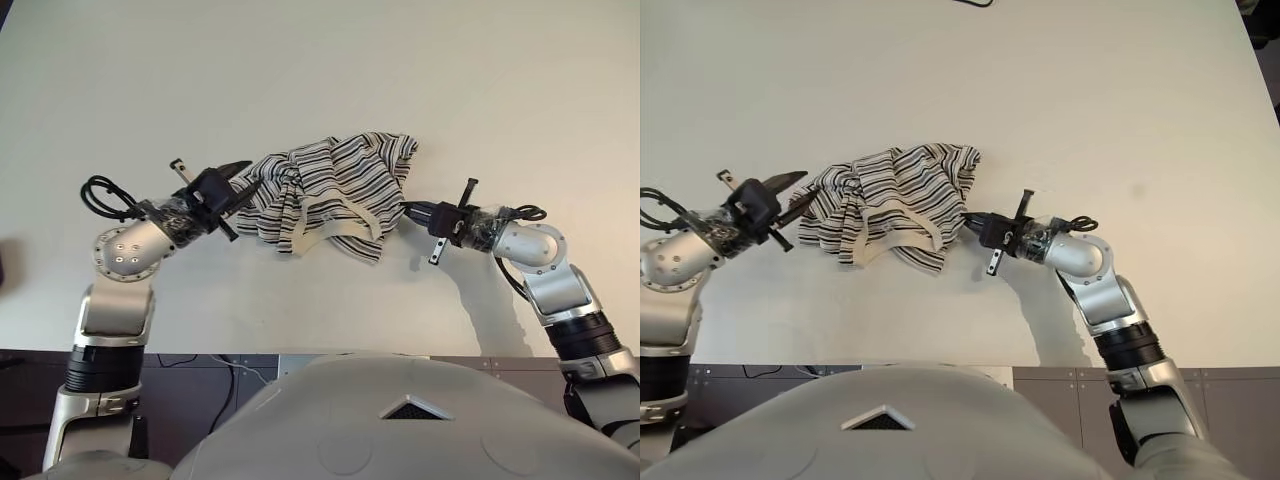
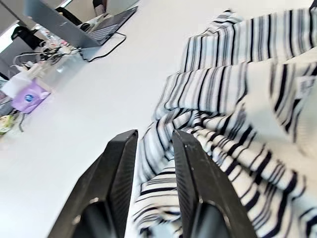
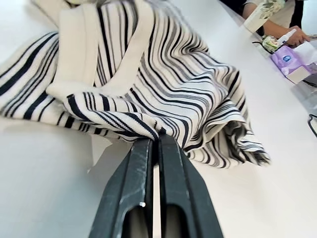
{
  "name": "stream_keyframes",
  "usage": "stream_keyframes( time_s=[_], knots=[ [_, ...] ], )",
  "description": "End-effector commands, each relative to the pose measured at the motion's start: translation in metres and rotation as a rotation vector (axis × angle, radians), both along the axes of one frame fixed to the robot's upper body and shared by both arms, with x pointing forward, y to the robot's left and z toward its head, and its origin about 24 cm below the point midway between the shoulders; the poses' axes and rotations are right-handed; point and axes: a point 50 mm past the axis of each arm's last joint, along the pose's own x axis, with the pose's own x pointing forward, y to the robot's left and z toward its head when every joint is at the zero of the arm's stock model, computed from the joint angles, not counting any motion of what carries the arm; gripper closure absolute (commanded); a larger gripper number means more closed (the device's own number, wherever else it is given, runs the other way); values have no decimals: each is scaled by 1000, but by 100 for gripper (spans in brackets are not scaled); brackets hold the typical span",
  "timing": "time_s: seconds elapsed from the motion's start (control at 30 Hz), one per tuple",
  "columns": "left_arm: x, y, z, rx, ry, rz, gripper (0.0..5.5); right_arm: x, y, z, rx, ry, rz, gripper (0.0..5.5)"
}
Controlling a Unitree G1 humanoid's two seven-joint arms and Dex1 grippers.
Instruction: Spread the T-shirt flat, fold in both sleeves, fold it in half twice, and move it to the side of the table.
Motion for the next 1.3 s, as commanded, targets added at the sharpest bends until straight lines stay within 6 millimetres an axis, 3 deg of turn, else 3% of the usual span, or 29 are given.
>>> stream_keyframes(
  time_s=[0.03,0.17,0.27,0.43,0.57,0.7,1.0,1.3],
  knots=[
    [-14,1,-2,78,20,-101,422,6,-15,21,64,11,-46,537],
    [-44,-21,-19,99,39,-261,422,13,-22,51,183,64,-58,537],
    [-57,-21,-36,237,17,-365,422,17,-32,56,134,75,-46,537],
    [-58,-24,-46,338,-78,-440,422,22,-49,51,-10,78,2,537],
    [-58,-19,-65,503,-115,-502,422,25,-47,52,-16,73,36,537],
    [-55,-23,-74,541,-158,-497,422,27,-42,53,-14,67,63,537],
    [-53,-12,-67,543,-232,-451,422,24,-42,49,-25,68,66,537],
    [-29,-14,-46,428,-297,-336,538,24,-38,47,-10,53,52,540]
  ],
)
